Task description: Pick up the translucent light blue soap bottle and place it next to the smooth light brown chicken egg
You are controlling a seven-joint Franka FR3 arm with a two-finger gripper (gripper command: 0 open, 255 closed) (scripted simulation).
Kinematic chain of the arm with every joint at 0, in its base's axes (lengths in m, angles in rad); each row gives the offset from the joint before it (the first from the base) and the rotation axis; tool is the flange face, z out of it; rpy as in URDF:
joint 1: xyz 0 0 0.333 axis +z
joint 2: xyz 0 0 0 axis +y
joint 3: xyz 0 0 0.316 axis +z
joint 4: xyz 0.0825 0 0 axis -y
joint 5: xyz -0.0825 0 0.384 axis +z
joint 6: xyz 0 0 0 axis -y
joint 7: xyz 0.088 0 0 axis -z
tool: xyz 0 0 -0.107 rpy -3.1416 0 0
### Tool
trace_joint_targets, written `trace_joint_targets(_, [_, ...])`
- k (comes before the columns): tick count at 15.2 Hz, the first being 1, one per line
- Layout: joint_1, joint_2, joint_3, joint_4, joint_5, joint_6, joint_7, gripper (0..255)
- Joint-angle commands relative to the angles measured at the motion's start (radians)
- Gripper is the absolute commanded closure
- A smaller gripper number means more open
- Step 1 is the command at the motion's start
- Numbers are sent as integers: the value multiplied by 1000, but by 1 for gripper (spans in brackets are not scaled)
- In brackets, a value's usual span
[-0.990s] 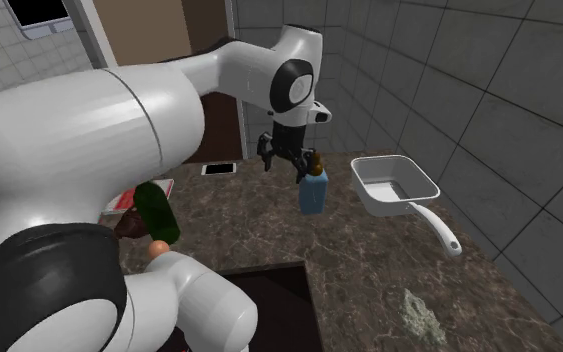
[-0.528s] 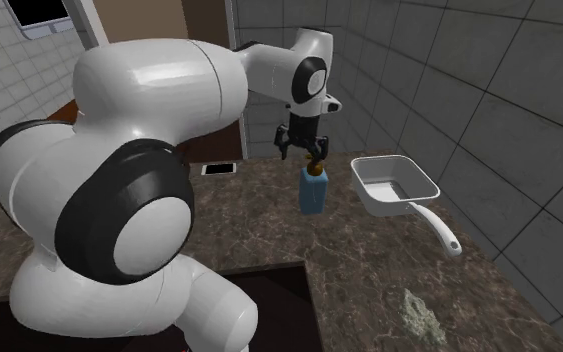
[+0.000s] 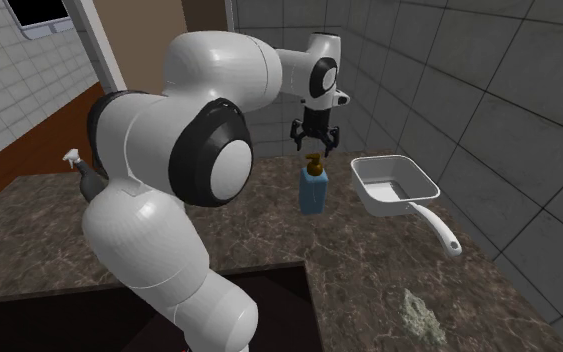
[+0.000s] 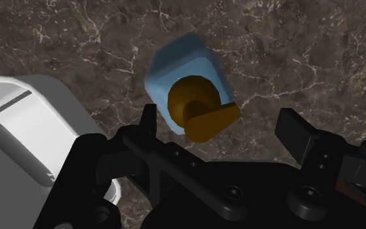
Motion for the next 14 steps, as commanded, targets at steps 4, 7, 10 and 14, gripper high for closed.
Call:
trace_joint_targets(4, [3, 39, 4, -12, -4, 54, 4, 0])
trace_joint_targets(7, [3, 45, 4, -46, -4, 94, 4, 0])
trace_joint_targets(10, [3, 46, 4, -53, -4, 101, 4, 0])
trace_joint_targets(14, [3, 46, 4, -53, -4, 101, 4, 0])
